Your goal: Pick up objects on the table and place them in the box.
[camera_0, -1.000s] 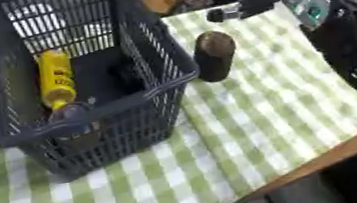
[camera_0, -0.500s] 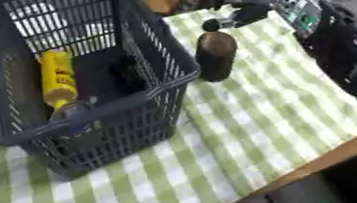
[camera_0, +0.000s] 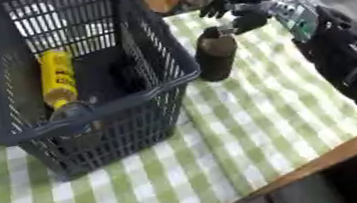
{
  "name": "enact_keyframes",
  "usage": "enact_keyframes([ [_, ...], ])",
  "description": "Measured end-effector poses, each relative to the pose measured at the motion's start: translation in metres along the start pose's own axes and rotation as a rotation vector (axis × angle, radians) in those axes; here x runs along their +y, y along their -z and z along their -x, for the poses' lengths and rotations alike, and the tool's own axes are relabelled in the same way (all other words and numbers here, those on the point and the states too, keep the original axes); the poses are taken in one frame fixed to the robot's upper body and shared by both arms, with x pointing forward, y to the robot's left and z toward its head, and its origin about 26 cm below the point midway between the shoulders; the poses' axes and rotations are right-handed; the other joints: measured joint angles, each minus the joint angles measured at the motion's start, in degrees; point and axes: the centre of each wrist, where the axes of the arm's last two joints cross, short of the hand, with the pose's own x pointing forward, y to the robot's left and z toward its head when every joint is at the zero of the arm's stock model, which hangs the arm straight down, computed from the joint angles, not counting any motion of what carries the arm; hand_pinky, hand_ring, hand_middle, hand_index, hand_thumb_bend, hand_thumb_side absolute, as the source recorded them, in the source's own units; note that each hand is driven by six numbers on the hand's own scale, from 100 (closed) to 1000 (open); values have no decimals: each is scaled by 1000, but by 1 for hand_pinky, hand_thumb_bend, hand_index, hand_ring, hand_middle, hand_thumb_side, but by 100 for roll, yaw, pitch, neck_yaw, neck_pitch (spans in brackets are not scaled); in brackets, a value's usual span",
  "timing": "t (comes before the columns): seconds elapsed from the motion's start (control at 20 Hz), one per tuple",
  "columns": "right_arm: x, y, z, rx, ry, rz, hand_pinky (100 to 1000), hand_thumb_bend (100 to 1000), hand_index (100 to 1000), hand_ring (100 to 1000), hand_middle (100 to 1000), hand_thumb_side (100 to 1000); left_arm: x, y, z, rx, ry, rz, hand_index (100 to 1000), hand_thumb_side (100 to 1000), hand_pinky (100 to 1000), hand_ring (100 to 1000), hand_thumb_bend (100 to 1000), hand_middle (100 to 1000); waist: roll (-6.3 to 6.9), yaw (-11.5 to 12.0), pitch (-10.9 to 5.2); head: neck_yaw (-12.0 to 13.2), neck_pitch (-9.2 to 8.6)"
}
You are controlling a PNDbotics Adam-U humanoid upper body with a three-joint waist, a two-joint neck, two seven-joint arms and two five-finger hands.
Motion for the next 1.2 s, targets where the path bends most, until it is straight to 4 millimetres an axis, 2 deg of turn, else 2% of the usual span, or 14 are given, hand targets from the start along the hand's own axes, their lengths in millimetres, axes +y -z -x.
enact_keyframes([
  [0.6, 20, 2, 4, 20, -16, -59, 944, 661, 997, 965, 929, 660, 0, 0, 0, 0, 0, 0, 818, 837, 432, 955, 717, 836, 0, -3, 0, -33, -1],
  [1.2, 24, 7, 0, 7, -30, -63, 965, 654, 1000, 976, 938, 667, 0, 0, 0, 0, 0, 0, 819, 838, 432, 956, 716, 836, 0, -5, 0, -58, -1],
])
